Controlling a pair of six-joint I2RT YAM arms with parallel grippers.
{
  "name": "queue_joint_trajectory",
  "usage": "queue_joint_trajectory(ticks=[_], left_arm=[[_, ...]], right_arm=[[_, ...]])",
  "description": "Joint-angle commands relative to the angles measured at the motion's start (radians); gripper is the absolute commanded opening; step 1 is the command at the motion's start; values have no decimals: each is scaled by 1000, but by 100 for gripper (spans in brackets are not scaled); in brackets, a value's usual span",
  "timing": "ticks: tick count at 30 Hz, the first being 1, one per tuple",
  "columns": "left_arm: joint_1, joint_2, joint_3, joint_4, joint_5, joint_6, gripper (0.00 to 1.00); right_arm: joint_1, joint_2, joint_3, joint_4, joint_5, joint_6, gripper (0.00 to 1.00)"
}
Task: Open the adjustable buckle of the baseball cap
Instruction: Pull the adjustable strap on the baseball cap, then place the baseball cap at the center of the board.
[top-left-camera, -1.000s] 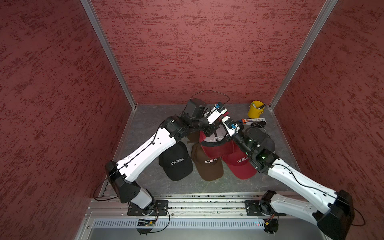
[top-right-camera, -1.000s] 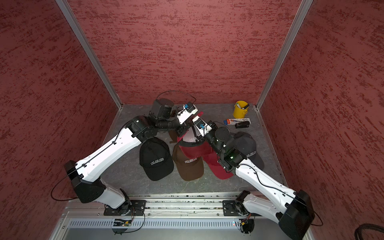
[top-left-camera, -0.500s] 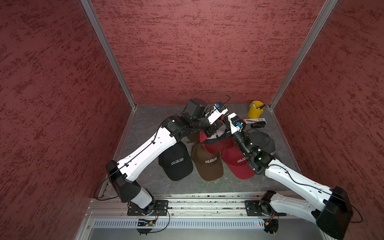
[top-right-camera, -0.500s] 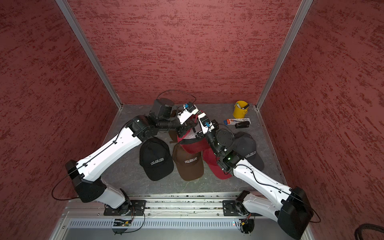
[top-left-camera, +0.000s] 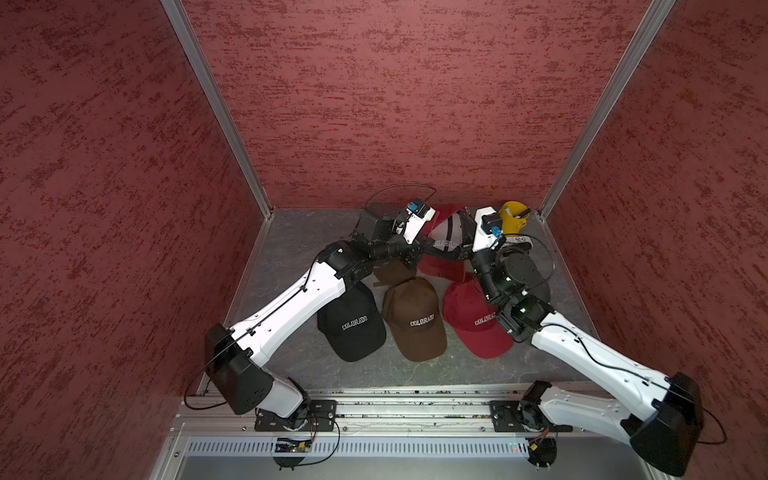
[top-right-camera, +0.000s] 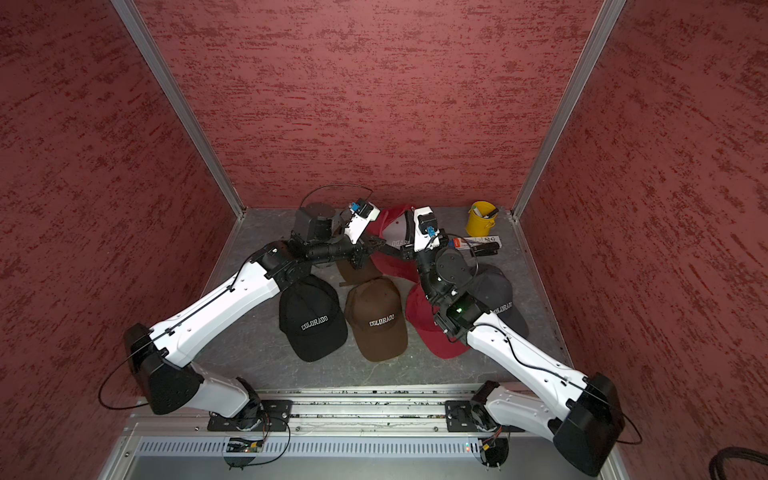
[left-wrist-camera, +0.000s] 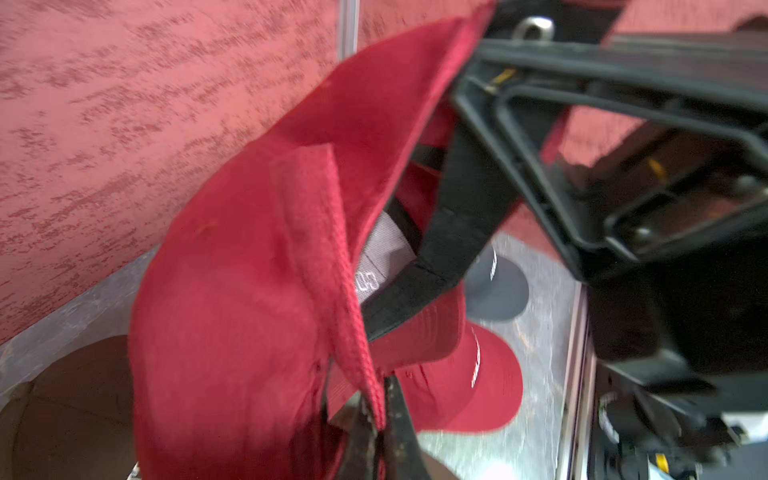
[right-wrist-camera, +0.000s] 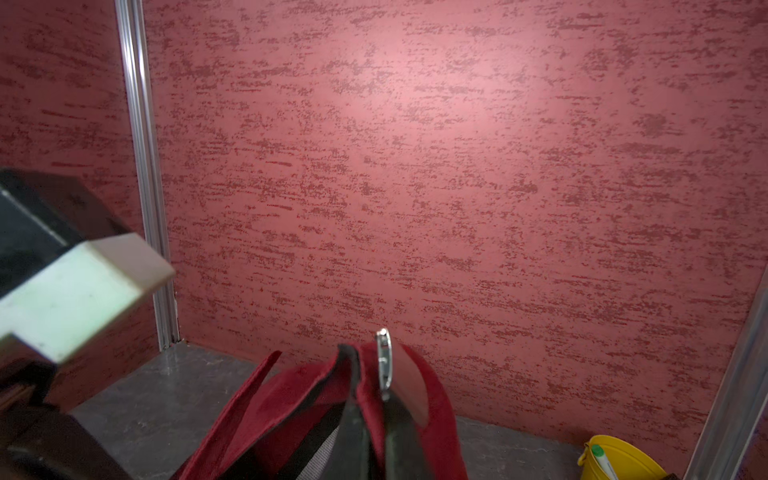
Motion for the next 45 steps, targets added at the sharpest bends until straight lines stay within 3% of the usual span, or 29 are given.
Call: queue_joint_trajectory(ticks=[1, 2, 4, 12, 19, 24, 27, 31, 40, 43, 45], left_arm=[[42, -26, -34, 156, -94, -169, 35], [61, -25, -39, 167, -125, -212, 45], [108, -28, -52, 180, -140, -300, 54], [108, -127, -192, 177, -258, -298, 66], [-102, -183, -359, 414, -216, -90, 71], [-191, -120, -394, 569, -223, -55, 77], [-233, -74, -401, 639, -296, -36, 85], [-269, -14, -429, 750, -437, -18, 87], [-276, 95, -399, 770, -534, -27, 82], [-272, 107, -392, 743, -532, -13, 65], [-266, 103, -383, 712, -529, -17, 43]], right_arm=[[4, 20, 76, -53, 93, 84, 0], [4, 28, 91, -68, 109, 103, 0], [3, 49, 130, -110, 143, 145, 0], [6, 115, 257, -239, 190, 274, 0], [6, 151, 340, -314, 211, 356, 0], [6, 167, 387, -354, 208, 421, 0], [6, 178, 408, -371, 191, 449, 0], [6, 180, 415, -393, 186, 489, 0], [6, 167, 412, -410, 179, 535, 0], [7, 164, 403, -412, 176, 547, 0], [7, 160, 395, -409, 177, 548, 0]])
